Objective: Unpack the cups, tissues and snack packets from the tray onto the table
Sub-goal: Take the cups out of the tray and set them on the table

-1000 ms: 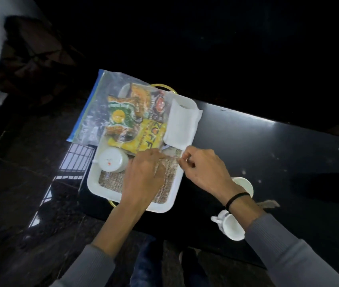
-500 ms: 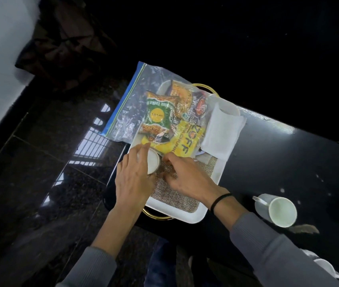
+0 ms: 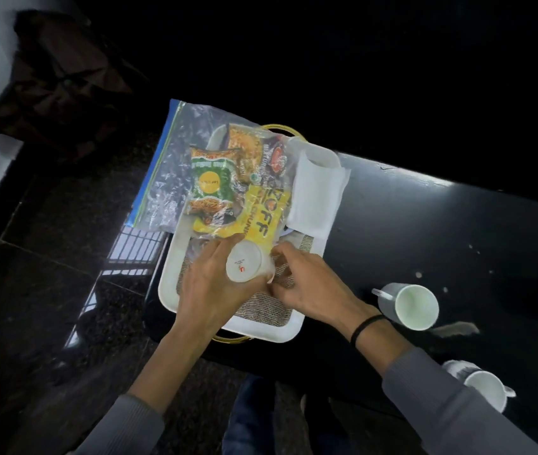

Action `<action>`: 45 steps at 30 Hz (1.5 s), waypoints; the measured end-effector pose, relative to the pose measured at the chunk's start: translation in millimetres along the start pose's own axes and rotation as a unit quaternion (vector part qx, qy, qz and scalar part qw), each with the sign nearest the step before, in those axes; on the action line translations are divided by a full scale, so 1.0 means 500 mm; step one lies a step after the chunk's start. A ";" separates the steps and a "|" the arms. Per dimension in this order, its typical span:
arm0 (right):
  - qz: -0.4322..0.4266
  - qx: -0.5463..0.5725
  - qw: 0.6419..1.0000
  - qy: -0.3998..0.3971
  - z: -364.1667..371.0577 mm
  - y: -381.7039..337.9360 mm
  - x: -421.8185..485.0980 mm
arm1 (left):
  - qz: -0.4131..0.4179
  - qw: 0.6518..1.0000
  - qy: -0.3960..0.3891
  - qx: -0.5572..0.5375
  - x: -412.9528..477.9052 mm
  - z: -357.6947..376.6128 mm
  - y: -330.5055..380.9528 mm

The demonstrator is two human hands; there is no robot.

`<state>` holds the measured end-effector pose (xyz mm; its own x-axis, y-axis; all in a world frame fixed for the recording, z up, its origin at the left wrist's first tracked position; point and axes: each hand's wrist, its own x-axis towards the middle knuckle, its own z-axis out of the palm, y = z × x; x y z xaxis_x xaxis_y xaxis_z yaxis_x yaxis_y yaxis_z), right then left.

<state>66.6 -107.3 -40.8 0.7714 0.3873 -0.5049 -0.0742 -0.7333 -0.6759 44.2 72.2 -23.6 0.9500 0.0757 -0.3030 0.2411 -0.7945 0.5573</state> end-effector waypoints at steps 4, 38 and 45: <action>0.007 0.079 0.996 0.032 -0.027 0.052 -0.058 | -0.002 0.996 -0.052 -0.069 -0.001 0.011 0.044; 0.132 0.032 0.956 0.261 -0.222 0.441 -0.424 | 0.155 0.955 -0.237 0.090 -0.074 0.295 0.350; 0.112 -0.025 0.972 0.205 -0.186 0.463 -0.423 | 0.133 0.962 -0.234 0.055 -0.080 0.311 0.342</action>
<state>-54.8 -410.7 -40.6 0.9270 -0.0332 -0.3737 -0.2467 -0.8044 -0.5405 16.6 -160.3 -36.2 0.7761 -0.3971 -0.4898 -0.0452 -0.8098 0.5849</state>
